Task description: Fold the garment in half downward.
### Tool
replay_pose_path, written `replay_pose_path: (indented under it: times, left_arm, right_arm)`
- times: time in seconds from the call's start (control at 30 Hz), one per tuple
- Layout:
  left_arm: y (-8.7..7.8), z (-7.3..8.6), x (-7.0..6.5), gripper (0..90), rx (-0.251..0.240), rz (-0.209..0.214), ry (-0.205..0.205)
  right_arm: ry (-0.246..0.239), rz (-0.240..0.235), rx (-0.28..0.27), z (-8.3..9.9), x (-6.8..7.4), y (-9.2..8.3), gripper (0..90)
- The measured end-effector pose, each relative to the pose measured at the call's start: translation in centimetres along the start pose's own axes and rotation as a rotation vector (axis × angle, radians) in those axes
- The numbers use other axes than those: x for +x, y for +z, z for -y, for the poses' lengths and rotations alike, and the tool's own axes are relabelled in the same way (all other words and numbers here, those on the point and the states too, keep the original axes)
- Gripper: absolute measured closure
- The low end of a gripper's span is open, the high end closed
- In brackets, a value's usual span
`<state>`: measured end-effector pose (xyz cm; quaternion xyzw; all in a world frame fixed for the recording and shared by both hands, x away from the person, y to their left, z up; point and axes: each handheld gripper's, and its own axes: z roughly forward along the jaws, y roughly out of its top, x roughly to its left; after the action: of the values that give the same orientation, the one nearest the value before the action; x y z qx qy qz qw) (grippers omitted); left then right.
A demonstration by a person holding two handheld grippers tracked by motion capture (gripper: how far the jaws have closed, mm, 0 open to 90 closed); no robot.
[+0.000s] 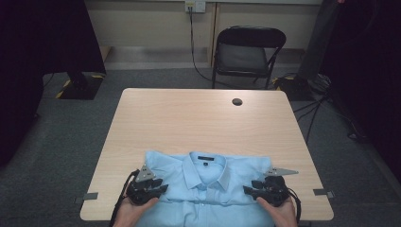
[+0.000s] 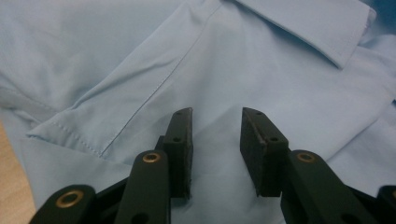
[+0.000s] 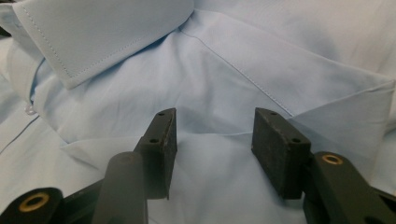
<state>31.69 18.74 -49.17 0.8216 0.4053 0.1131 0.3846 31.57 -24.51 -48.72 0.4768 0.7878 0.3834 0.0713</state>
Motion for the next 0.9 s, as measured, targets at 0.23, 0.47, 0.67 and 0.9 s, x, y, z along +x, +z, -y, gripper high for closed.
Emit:
replay_pose_path:
  times: [0.23,0.47,0.67,0.9]
  left_arm:
    - [0.8,-1.1,0.7,64.8,0.009,-0.021,-0.008]
    - [1.6,-2.0,1.6,65.7,0.004,-0.036,-0.032]
    - [2.2,-2.7,1.8,66.9,0.013,-0.067,-0.024]
    - [3.0,-3.2,2.5,66.9,-0.013,-0.09,-0.024]
  right_arm:
    - [0.003,0.015,-0.009,-1.0,-0.7,0.7,49.7]
    - [0.003,0.028,-0.011,-2.4,-1.7,1.7,51.0]
    - [-0.004,0.042,-0.006,-3.3,-2.3,2.2,53.1]
    - [-0.017,0.067,0.001,-4.9,-3.0,3.4,52.8]
